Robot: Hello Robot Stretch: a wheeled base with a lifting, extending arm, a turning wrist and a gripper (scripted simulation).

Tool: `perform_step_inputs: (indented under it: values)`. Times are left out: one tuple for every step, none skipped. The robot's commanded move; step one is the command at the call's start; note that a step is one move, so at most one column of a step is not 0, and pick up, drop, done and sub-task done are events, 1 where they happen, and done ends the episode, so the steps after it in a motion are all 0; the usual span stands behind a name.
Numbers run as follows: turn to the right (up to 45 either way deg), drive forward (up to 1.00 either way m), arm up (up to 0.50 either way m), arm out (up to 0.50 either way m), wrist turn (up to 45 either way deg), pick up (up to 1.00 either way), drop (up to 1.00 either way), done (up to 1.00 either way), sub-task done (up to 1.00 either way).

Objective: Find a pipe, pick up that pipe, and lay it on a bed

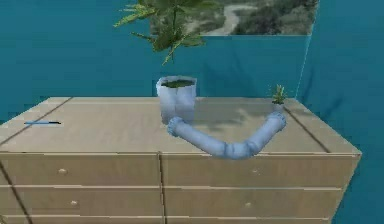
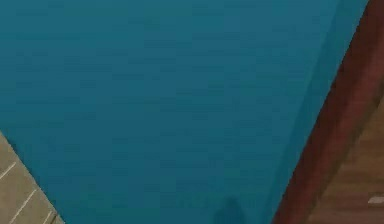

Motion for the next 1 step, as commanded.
perform_step_inputs:
  values:
    - [0.0,0.15,0.00,0.00,0.0,0.00,0.00,0.00,0.00]
